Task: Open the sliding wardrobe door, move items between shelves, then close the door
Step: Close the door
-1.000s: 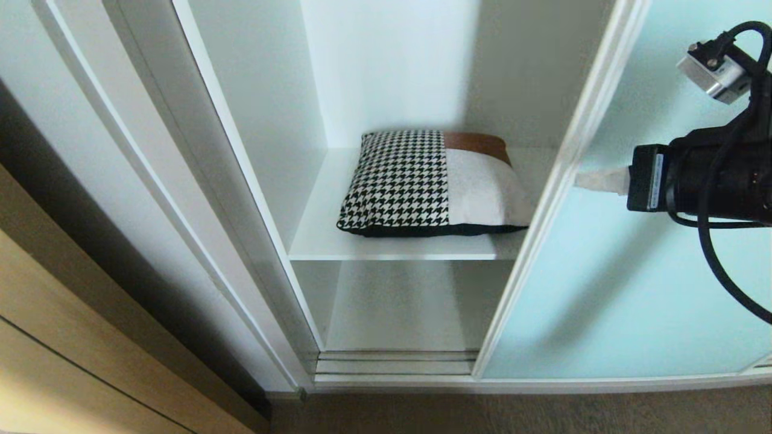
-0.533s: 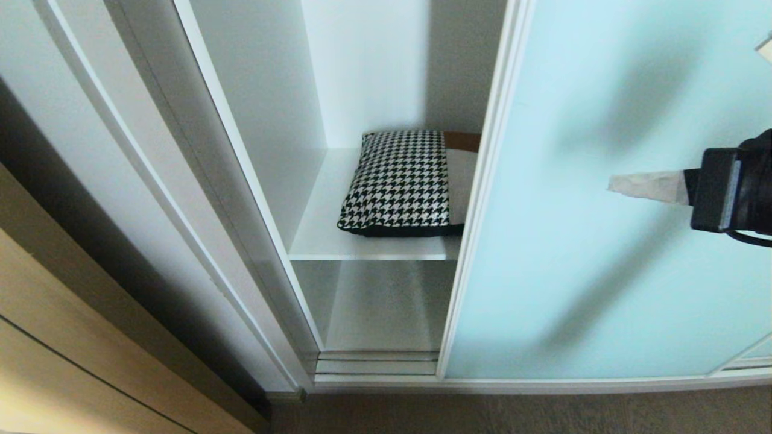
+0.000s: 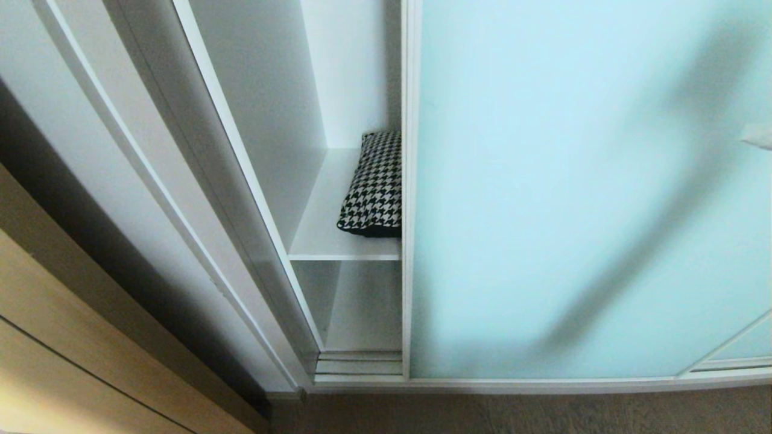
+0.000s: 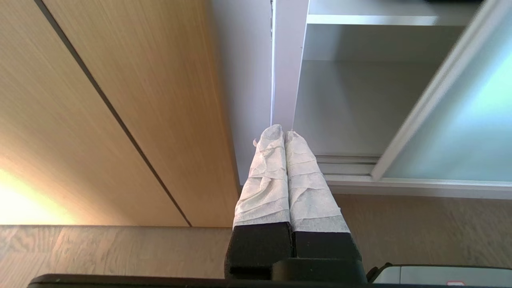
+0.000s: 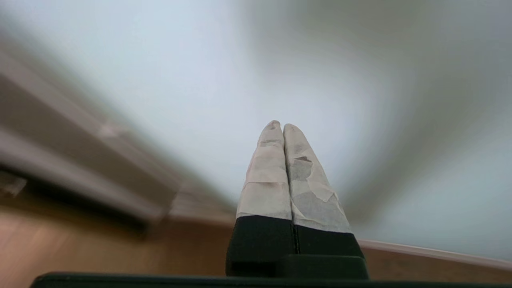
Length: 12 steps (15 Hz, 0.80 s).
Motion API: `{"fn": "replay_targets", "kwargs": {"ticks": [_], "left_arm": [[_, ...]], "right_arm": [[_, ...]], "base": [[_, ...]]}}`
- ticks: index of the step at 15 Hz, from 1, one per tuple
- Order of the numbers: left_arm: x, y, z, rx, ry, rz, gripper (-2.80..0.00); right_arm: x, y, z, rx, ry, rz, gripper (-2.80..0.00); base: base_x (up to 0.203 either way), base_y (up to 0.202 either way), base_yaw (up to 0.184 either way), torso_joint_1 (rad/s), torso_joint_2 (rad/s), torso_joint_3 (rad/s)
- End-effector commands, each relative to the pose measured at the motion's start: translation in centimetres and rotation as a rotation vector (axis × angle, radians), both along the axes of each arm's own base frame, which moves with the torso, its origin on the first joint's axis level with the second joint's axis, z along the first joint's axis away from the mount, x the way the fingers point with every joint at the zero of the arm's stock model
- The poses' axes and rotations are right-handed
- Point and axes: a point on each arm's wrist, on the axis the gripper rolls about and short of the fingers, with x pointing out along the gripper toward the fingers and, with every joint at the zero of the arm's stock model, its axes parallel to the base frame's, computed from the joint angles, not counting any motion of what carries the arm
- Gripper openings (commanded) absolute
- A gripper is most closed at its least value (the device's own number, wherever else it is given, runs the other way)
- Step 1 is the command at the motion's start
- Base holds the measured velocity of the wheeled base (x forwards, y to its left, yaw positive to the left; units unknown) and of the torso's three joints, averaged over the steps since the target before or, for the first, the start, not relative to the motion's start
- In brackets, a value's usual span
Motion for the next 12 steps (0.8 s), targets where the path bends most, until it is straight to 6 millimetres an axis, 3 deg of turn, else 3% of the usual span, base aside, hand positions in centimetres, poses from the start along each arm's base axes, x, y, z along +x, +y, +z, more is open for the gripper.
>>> {"fn": "replay_targets", "kwargs": {"ticks": [1,7,12], "left_arm": [[0.0,0.0,0.0,0.0,0.0,0.0,-2.8],[0.0,0.0,0.0,0.0,0.002,0.0,-2.8],[0.0,0.0,0.0,0.0,0.0,0.0,-2.8]], "right_arm": [[-1.7,-1.4,0.2,0.008,-0.038,-0.078,-2.8],[-5.7,-3.6,-1.7,0.004,-0.071,-0.282,-2.8],[-6.4,-6.0,-1.2,0.0,-0.092,-0.631,-2.8]], "base": [[0.0,0.0,0.0,0.0,0.0,0.0],[0.0,0.0,0.0,0.0,0.0,0.0],[0.0,0.0,0.0,0.0,0.0,0.0]]}}
